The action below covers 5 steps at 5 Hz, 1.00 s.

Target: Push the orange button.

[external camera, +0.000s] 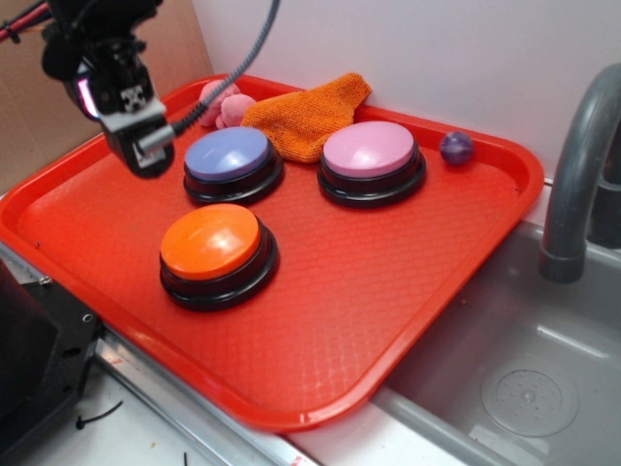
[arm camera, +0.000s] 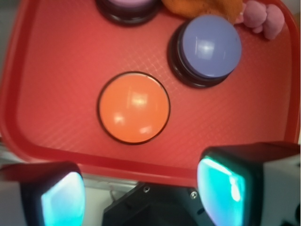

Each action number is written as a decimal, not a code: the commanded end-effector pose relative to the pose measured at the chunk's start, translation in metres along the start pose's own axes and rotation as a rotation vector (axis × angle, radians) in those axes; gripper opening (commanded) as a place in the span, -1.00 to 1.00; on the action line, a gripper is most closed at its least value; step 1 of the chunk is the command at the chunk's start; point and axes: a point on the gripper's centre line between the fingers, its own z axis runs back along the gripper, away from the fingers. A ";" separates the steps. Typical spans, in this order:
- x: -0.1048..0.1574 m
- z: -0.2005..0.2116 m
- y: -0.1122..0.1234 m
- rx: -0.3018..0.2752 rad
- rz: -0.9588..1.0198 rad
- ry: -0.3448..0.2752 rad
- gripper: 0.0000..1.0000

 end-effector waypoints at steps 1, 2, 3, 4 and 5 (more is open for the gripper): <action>0.007 -0.040 0.026 -0.021 0.066 0.007 1.00; 0.010 -0.059 0.024 0.001 0.045 0.029 1.00; 0.009 -0.069 0.021 0.009 0.027 0.039 1.00; 0.009 -0.084 0.023 0.020 0.030 0.082 1.00; 0.012 -0.089 0.022 0.015 0.033 0.088 1.00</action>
